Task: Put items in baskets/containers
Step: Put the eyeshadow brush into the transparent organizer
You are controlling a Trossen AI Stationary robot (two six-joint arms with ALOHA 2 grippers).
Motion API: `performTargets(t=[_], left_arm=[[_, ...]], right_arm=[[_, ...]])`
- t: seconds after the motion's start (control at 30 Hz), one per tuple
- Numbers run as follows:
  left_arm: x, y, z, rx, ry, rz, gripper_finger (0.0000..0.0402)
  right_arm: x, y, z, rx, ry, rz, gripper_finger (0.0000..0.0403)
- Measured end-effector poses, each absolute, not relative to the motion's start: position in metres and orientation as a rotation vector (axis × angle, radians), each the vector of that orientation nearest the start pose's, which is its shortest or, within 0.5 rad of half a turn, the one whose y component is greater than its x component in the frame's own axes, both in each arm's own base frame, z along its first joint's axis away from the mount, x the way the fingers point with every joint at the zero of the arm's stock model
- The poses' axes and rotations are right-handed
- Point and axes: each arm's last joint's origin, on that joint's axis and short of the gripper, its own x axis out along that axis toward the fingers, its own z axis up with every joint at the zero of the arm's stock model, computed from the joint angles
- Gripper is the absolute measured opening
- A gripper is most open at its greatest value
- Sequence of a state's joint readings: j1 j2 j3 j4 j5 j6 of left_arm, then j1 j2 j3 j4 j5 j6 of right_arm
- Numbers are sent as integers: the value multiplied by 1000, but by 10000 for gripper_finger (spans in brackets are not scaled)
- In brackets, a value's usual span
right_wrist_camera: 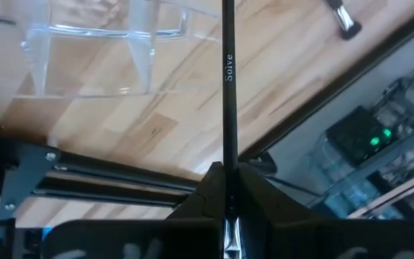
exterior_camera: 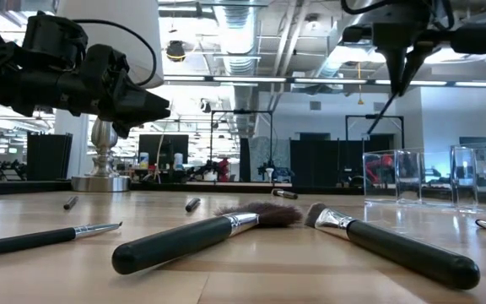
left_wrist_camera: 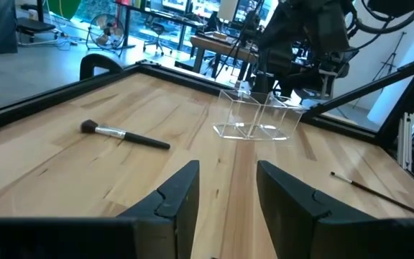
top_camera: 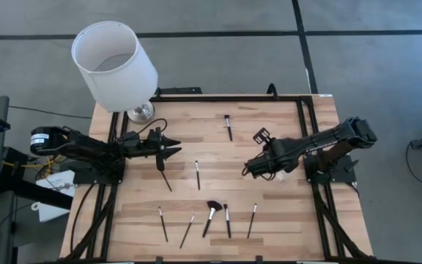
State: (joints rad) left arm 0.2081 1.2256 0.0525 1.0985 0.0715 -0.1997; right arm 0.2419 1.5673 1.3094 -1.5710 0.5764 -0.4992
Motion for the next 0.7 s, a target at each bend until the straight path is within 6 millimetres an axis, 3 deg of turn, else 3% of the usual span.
performTargets(t=[0.33, 0.47, 0.7], left_arm=[[174, 35, 142, -210, 60, 143, 136], [174, 35, 142, -210, 60, 143, 136], [174, 35, 142, -210, 62, 144, 136]], right_arm=[[244, 21, 260, -1045, 1862, 140, 7], [238, 12, 252, -1076, 1922, 193, 5], [238, 0, 251, -1056, 1950, 174, 5]])
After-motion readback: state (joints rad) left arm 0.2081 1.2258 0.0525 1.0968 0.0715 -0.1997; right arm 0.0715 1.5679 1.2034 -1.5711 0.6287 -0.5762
